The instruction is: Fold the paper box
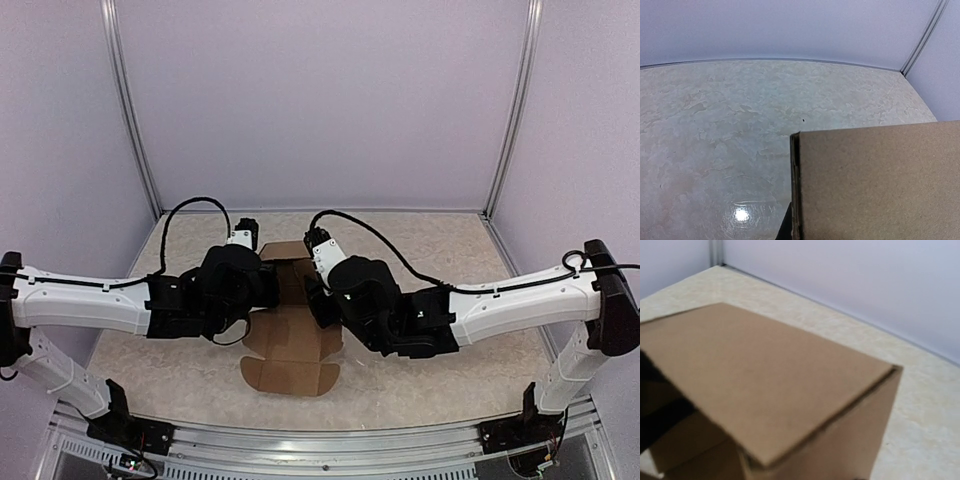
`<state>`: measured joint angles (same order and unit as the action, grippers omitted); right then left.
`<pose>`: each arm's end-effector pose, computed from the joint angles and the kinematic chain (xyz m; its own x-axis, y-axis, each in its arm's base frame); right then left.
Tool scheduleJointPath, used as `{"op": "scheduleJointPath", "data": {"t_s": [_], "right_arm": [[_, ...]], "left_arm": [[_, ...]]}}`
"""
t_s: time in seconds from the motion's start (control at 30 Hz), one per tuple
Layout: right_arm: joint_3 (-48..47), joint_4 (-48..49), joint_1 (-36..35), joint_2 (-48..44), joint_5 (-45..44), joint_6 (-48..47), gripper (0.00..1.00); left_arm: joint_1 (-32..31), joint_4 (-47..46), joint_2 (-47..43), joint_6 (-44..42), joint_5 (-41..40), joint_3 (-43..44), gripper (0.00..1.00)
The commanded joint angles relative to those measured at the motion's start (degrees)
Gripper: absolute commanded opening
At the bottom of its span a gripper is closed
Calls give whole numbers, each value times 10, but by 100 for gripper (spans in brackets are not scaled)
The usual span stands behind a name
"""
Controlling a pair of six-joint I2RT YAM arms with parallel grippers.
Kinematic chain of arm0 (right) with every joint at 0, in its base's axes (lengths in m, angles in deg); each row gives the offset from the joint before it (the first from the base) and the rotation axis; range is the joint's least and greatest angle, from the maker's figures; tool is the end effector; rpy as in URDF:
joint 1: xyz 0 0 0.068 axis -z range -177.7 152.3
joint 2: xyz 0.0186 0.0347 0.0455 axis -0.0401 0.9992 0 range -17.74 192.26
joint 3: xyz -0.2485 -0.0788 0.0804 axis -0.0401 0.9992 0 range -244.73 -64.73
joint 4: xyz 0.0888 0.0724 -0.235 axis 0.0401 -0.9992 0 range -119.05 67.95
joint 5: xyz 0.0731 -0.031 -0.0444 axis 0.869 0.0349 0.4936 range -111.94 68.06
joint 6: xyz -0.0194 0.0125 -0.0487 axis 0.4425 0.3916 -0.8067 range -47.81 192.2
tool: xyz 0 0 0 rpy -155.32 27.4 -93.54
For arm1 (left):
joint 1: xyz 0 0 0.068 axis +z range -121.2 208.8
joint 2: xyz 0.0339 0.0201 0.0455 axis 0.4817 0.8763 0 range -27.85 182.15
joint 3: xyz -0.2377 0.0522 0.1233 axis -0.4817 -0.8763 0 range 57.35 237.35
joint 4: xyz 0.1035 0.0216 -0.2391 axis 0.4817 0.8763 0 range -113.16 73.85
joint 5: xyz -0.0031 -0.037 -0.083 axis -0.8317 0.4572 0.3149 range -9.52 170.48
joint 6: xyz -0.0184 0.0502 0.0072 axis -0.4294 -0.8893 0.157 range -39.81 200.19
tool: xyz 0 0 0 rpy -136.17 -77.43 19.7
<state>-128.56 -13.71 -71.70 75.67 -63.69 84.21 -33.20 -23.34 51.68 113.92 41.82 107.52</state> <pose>0.1254 0.3512 0.2719 -0.2113 -0.1737 -0.9619 -0.5132 0.8572 -0.0421 0.1624 -0.2578 0.2556 -0.4310 -0.1131 -0.8952 0.2333 0.9444 -0.2317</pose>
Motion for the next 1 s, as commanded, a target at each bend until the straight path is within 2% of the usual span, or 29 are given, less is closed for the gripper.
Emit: {"op": "scheduleJointPath", "data": {"t_s": [0.0,0.17,0.4,0.53,0.7,0.83,0.97], "right_arm": [[-32,30,-11,34,-59,-22,43],[-50,43,-20,60,-94,-45,40],[-65,68,-35,85,-122,-69,18],[-69,85,-47,93,-141,-90,0],[-62,131,-63,97,-168,-136,0],[-65,132,-67,99,-170,-139,0],[-68,129,-67,99,-172,-139,0]], "left_arm": [[-17,0,1,21,3,17,0],[-20,0,-2,33,2,14,0],[-22,0,-4,42,0,11,0],[-22,0,-8,45,-2,10,0],[-22,0,-9,48,0,11,0],[-22,0,-8,49,1,14,0],[-22,0,-5,52,0,18,13]]}}
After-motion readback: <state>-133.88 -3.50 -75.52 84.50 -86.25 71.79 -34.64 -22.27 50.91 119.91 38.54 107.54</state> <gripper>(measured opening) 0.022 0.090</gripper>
